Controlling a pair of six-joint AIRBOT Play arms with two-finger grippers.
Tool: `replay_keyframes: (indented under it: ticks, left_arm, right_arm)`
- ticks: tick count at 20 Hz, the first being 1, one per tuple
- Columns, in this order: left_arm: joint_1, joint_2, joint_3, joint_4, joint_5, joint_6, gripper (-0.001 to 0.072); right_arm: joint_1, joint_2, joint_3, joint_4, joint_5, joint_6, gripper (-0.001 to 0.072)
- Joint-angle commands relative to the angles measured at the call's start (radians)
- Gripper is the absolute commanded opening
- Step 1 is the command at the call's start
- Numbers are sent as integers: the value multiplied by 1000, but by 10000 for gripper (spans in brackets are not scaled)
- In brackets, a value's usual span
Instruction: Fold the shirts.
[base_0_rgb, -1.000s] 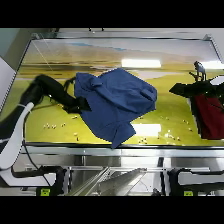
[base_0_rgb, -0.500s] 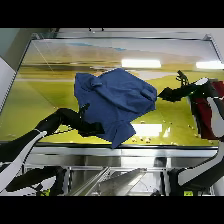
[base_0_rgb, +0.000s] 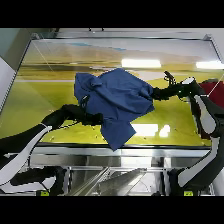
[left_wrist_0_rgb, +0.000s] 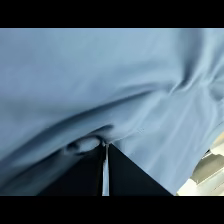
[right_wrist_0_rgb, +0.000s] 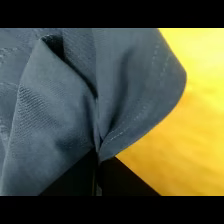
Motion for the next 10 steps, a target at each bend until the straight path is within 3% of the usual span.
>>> replay_keyframes:
  ticks: [1,6,10]
  left_arm:
    - [31,-37,116,31,93,47,12]
    - [235,56,237,303,297,-16,12]
    - [454,154,195,319,379,40,12]
  right_arm:
    - [-10,33,3,53,14,-19,16]
    - [-130,205,0,-127,84,14,16]
    - [-227,291,-56,-264,225,71,16]
